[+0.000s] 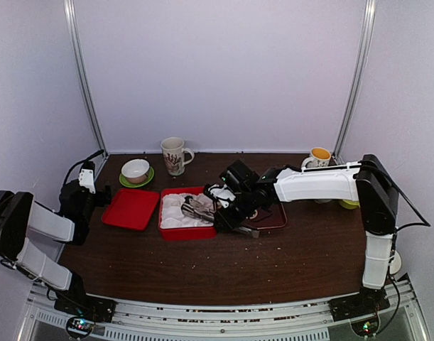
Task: Pack the chocolate
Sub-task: Place the fake chocolate in the empty pocket of the box, then pick up the fake chocolate from the plate, then place the fake chocolate in the empty pocket of the box.
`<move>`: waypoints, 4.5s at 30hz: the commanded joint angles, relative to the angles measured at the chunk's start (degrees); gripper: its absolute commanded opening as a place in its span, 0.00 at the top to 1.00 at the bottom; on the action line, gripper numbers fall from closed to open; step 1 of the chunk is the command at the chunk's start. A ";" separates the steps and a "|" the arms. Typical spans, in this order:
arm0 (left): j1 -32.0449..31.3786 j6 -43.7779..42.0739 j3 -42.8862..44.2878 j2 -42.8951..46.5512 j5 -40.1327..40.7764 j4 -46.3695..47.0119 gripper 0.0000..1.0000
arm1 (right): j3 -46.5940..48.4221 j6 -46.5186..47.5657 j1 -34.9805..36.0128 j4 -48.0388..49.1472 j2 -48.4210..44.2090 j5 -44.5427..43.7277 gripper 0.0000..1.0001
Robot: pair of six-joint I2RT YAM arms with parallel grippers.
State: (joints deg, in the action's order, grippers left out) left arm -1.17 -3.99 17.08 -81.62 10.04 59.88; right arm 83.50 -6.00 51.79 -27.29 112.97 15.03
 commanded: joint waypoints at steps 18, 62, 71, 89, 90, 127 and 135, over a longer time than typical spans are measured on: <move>0.47 -0.32 -0.03 0.06 -0.51 1.90 0.02 | -4.33 -1.73 -0.42 3.53 -8.27 -10.72 0.58; 0.39 -0.32 -0.03 0.06 -0.55 1.84 0.02 | -20.29 -4.14 -6.80 1.93 -15.50 -8.30 0.63; 0.46 -0.31 -0.03 0.06 -0.59 1.89 0.02 | -18.98 -3.50 -6.84 2.80 -12.79 -6.83 0.63; 0.42 -0.29 -0.03 0.06 -0.60 1.83 0.02 | -13.63 -2.19 -6.21 2.69 -8.13 -4.26 0.67; 0.44 -0.32 0.02 0.06 -0.56 1.82 0.02 | -13.24 -2.25 -6.26 2.61 -7.86 -4.32 0.67; 0.46 -0.29 0.00 0.11 -0.57 1.78 0.02 | -18.00 -2.71 -2.81 10.57 -20.00 -2.30 0.76; 0.39 -0.26 -0.05 0.06 -0.56 1.77 0.02 | -11.89 -3.05 1.31 11.73 -13.84 0.06 0.76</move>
State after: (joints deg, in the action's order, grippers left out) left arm -1.17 -3.99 17.08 -81.62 10.04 59.88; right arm 67.64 -8.95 51.57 -18.13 96.27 13.47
